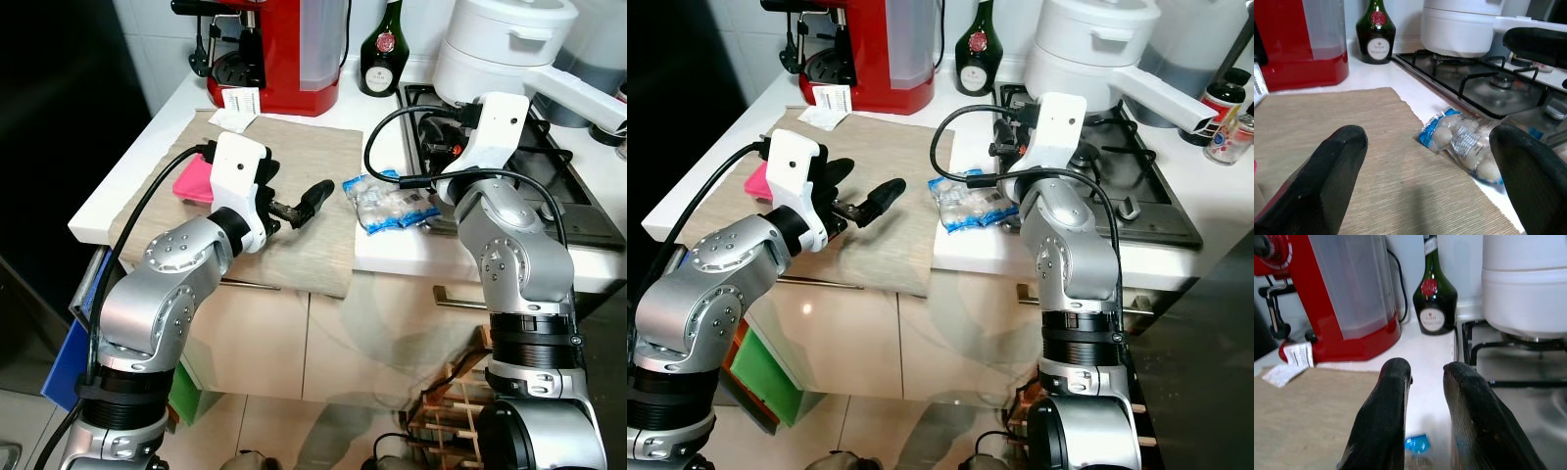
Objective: Restocking fridge
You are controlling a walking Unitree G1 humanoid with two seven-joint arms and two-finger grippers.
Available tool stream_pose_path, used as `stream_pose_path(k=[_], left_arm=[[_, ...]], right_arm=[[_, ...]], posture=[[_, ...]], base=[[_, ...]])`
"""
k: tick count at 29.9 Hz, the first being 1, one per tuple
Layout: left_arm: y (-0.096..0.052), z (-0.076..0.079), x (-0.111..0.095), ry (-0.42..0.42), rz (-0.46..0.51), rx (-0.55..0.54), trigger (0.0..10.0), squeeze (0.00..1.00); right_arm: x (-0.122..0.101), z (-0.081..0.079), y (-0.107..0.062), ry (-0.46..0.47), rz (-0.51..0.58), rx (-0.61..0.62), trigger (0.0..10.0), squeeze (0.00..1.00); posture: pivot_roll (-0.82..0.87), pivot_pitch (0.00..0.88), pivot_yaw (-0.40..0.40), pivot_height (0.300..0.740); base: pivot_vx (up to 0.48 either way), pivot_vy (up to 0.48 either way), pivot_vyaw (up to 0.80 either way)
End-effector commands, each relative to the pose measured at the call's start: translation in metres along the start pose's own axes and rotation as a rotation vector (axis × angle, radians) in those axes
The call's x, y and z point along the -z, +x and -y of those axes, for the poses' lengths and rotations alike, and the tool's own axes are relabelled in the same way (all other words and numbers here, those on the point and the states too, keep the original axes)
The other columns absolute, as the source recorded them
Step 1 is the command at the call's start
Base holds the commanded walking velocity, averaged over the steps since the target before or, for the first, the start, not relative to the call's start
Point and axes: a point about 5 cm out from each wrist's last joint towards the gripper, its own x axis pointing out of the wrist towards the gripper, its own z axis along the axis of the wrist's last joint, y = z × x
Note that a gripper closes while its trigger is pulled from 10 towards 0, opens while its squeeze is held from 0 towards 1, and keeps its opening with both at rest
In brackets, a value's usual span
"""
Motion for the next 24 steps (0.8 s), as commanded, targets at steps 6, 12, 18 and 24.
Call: stream_pose_path(k=[6, 12, 18, 24], left_arm=[[0.001, -0.008, -0.006, -0.211, 0.023, -0.001, 10.0, 1.0], [0.009, 0.011, -0.003, -0.395, 0.027, 0.069, 10.0, 1.0], [0.01, 0.016, -0.002, -0.394, 0.011, 0.094, 10.0, 1.0], [0.011, 0.018, -0.004, -0.385, 0.006, 0.104, 10.0, 1.0]], right_arm=[[0.001, 0.029, -0.011, 0.027, -0.044, -0.029, 10.0, 1.0], [-0.006, 0.06, -0.008, -0.032, -0.165, -0.131, 10.0, 1.0], [-0.01, 0.068, -0.005, -0.043, -0.196, -0.156, 10.0, 1.0], [-0.007, 0.062, -0.005, -0.02, -0.239, -0.269, 10.0, 1.0]], posture=[[-0.03, 0.008, 0.044, 0.74], [-0.05, 0.003, 0.038, 0.74], [-0.05, 0.0, 0.032, 0.74], [-0.05, 0.0, 0.035, 0.74]], base=[[0.0, 0.0, 0.0], [0.0, 0.0, 0.0], [0.0, 0.0, 0.0], [0.0, 0.0, 0.0]])
